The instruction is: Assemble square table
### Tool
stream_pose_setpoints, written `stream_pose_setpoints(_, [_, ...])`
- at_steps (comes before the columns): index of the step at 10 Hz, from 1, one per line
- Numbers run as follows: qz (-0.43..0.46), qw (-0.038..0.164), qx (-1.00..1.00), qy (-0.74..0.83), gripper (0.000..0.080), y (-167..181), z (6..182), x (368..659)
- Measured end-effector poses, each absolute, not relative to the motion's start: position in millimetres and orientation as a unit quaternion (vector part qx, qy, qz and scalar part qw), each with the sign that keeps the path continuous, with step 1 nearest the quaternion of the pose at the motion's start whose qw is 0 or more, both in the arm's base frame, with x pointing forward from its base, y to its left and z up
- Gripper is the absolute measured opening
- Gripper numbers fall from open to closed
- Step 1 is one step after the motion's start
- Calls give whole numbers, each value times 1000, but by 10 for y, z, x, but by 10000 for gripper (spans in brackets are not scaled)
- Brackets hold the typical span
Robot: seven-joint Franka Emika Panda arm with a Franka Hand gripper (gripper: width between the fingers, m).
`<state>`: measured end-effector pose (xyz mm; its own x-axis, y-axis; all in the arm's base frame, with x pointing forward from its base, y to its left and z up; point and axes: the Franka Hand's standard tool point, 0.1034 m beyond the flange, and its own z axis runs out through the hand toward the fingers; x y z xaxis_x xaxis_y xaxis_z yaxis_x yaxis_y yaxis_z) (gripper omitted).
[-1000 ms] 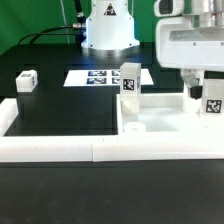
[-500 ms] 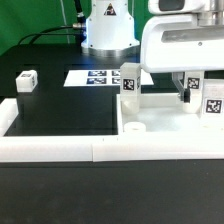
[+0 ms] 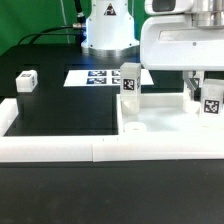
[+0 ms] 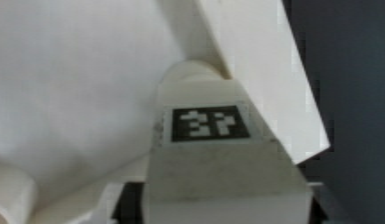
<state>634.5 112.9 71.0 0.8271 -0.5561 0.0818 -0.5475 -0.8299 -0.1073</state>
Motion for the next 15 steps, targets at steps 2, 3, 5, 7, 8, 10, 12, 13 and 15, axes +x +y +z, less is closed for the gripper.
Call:
stream_pose_setpoints(2, [-31, 38, -863, 502, 291, 1124, 711, 6300])
stream_pose_setpoints(3, [-23, 46, -800, 597, 292, 1160, 704, 6284])
stream_pose_setpoints(5, [-8, 67, -712, 699, 292, 1155, 703, 6283])
stream_pose_setpoints(7, [7, 73, -660, 748, 292, 1169, 713, 6285])
stream_pose_setpoints(8, [8, 73, -659, 749, 292, 1179, 711, 6282])
stream_pose_setpoints(10, [3, 71, -693, 718, 293, 1180, 704, 6278])
stream_pose_setpoints(12, [-25, 69, -818, 571, 488, 1234, 706, 6305])
stream_pose_setpoints(13, [-29, 69, -850, 522, 613, 1255, 701, 6300])
stream_pose_setpoints(15, [-34, 66, -881, 467, 648, 1232, 702, 6306])
